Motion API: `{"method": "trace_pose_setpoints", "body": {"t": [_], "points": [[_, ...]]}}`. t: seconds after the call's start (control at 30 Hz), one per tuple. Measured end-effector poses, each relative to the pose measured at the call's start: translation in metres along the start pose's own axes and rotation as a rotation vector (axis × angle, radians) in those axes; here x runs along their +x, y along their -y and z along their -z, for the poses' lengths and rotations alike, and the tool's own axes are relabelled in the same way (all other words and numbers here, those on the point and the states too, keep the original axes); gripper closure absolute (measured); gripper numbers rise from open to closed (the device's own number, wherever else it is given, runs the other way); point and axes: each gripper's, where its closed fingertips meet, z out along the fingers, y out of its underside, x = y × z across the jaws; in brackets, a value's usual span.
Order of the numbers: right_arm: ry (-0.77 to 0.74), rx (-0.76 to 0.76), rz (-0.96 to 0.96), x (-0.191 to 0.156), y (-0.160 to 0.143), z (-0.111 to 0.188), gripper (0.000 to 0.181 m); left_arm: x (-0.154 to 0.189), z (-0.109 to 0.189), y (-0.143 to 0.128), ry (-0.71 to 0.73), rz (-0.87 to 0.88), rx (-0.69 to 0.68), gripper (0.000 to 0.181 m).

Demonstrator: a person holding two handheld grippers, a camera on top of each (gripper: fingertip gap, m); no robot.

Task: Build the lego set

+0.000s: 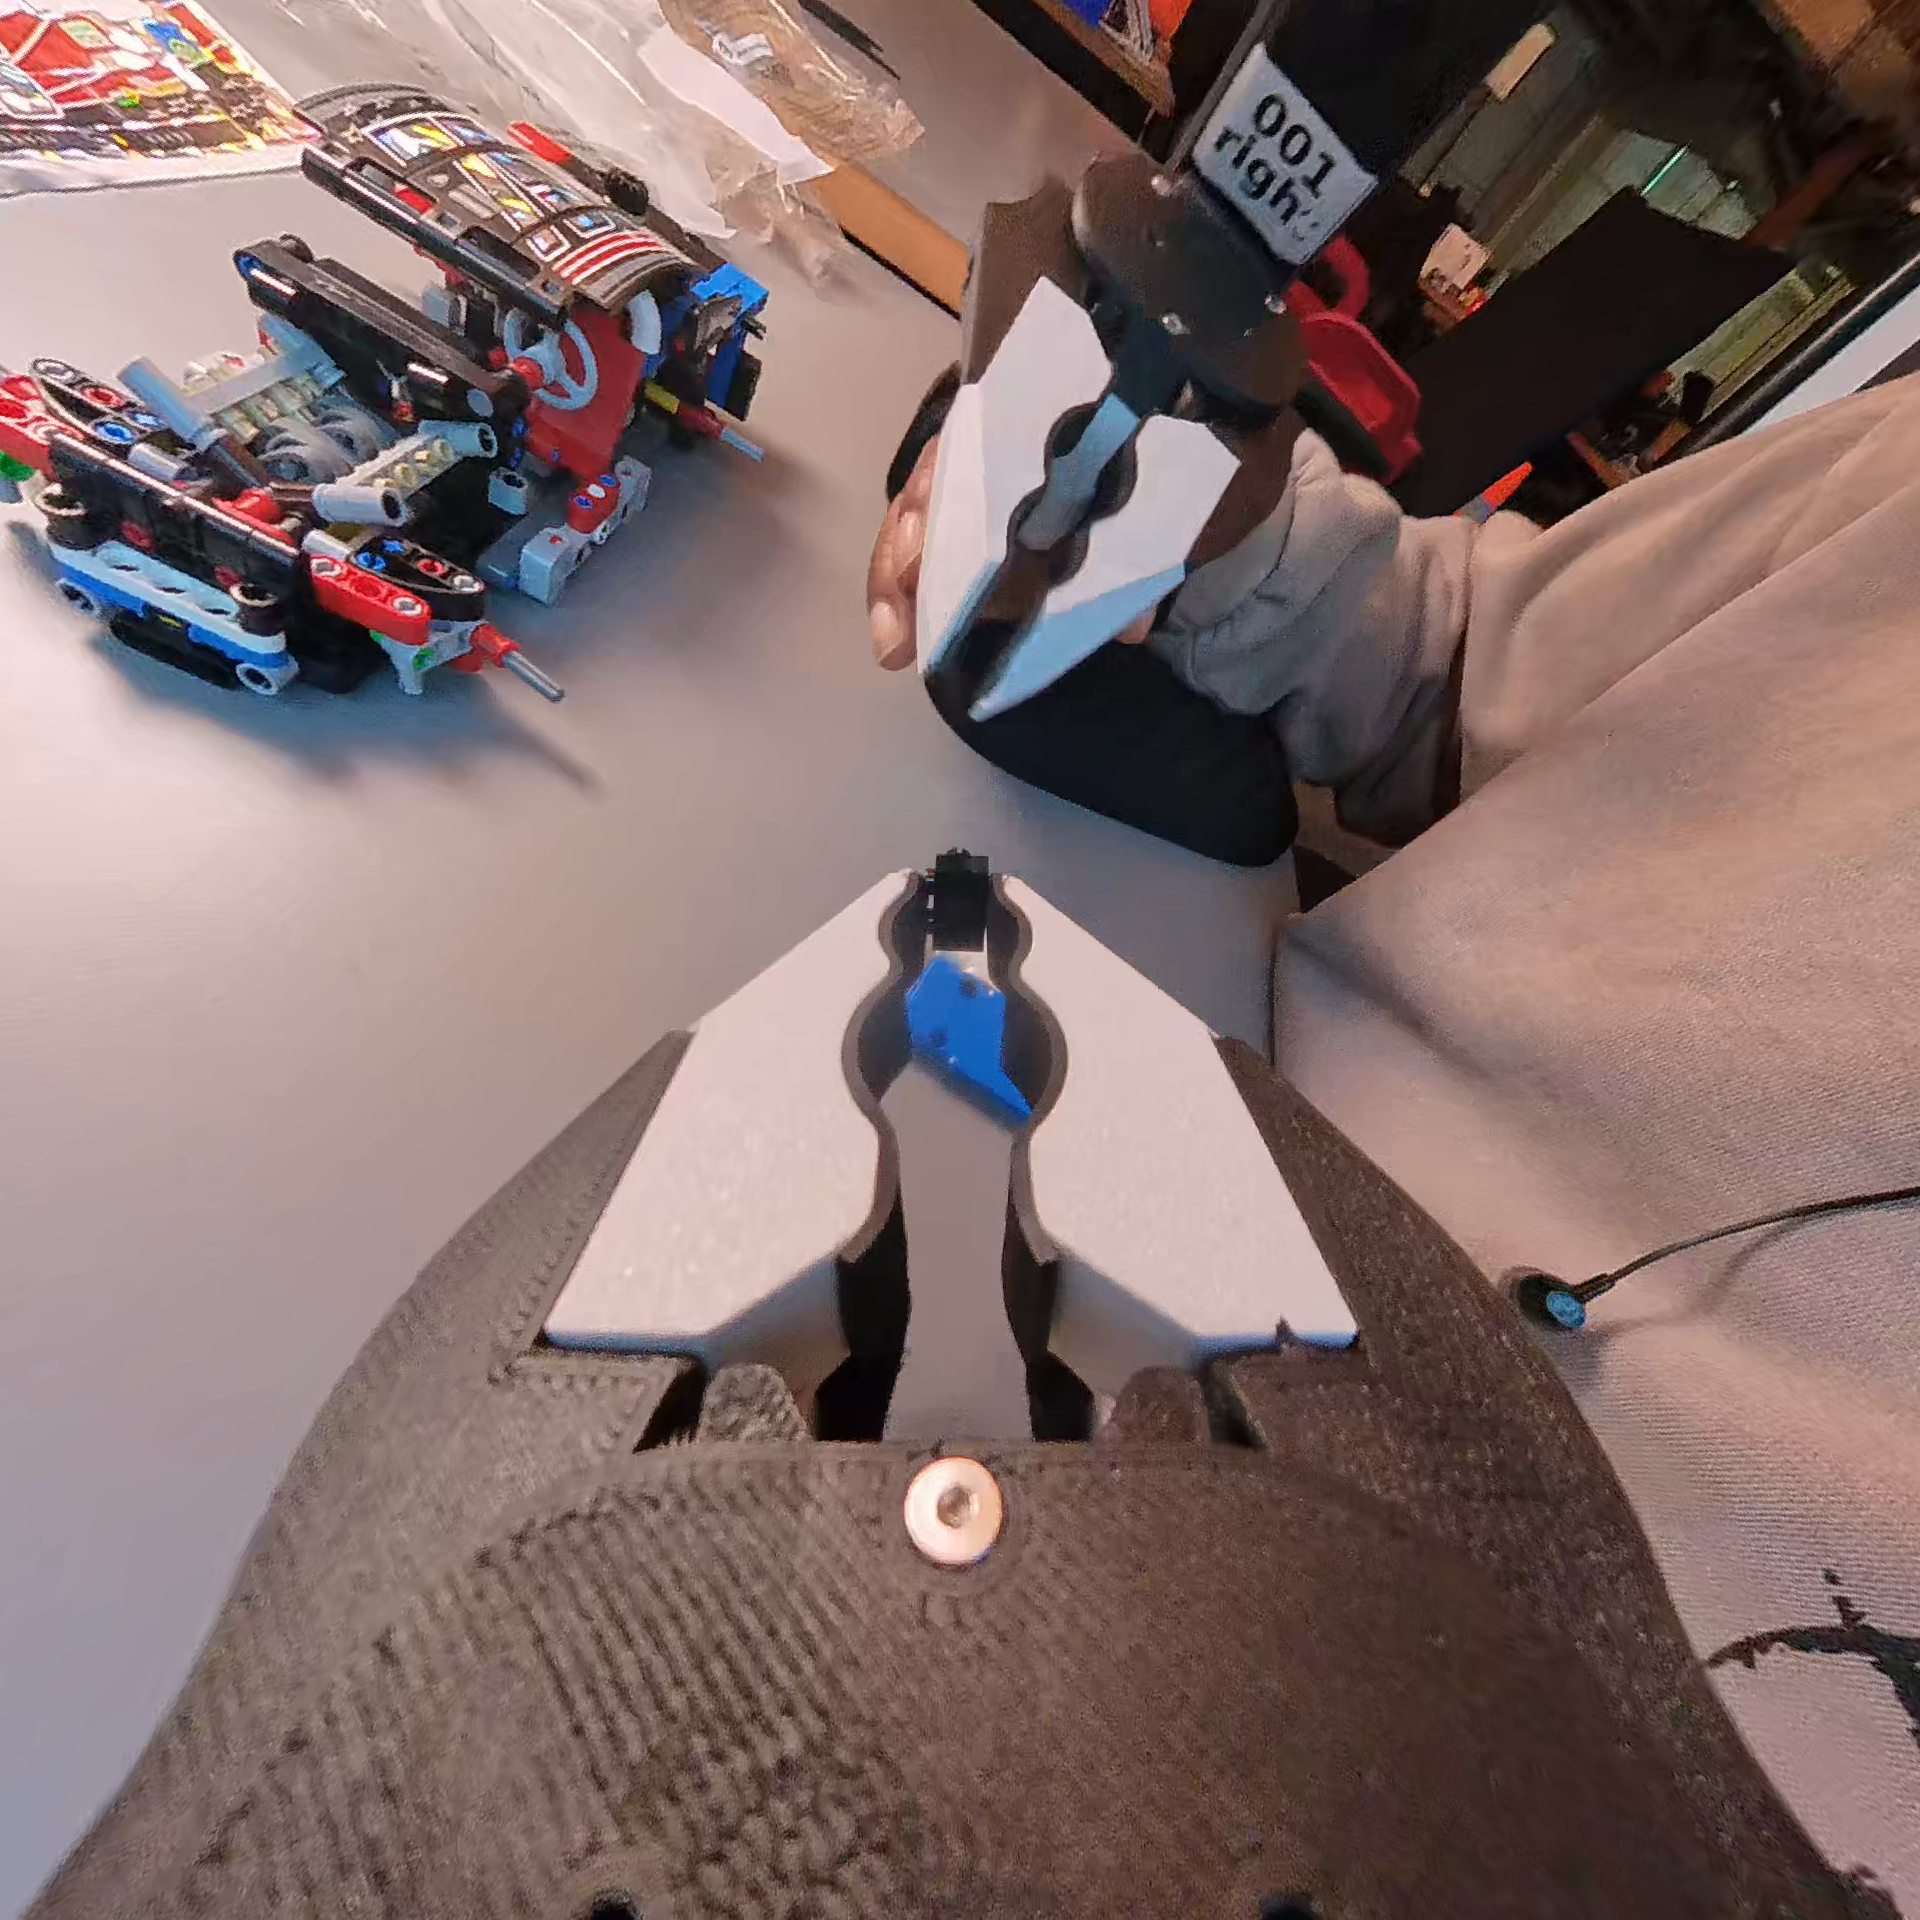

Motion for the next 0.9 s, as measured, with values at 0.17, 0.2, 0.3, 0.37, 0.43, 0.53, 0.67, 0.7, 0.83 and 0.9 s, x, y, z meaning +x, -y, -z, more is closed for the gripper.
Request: {"method": "trace_pose_setpoints", "body": {"t": [0.17, 0.2, 0.3, 0.37, 0.43, 0.53, 0.67, 0.7, 0.83, 0.9], "points": [[0.221, -0.364, 0.239, -0.051, -0.044, -0.002, 0.124, -0.005, 0.005, -0.013, 0.024, -0.008, -0.05, 0.173], [0.248, -0.422, 0.309, -0.056, -0.051, -0.003, 0.115, -0.005, 0.005, -0.015, 0.019, -0.003, -0.066, 0.173], [0.314, -0.505, 0.54, -0.062, -0.055, -0.015, 0.101, -0.012, 0.001, -0.021, 0.055, -0.023, -0.125, 0.172], [0.42, -0.529, 0.61, -0.073, -0.055, -0.025, 0.102, -0.016, -0.003, -0.024, 0.07, -0.046, -0.151, 0.172], [0.532, -0.556, 0.623, -0.079, -0.055, -0.033, 0.104, -0.017, -0.004, -0.023, 0.066, -0.036, -0.149, 0.172], [0.68, -0.635, 0.527, -0.079, -0.062, -0.035, 0.12, -0.019, 0.002, -0.015, 0.064, -0.005, -0.085, 0.172], [0.72, -0.631, 0.363, -0.075, -0.058, -0.036, 0.124, -0.006, 0.019, -0.006, 0.029, -0.031, 0.006, 0.172], [0.721, -0.631, 0.274, -0.075, -0.056, -0.033, 0.124, -0.001, 0.023, -0.007, 0.015, -0.065, 0.018, 0.172], [0.687, -0.529, -0.158, -0.056, -0.042, -0.025, 0.125, 0.023, 0.033, -0.014, -0.04, -0.198, 0.029, 0.172], [0.672, -0.457, -0.377, -0.045, -0.033, -0.021, 0.125, 0.027, 0.031, -0.02, -0.024, -0.263, 0.011, 0.172]]}}
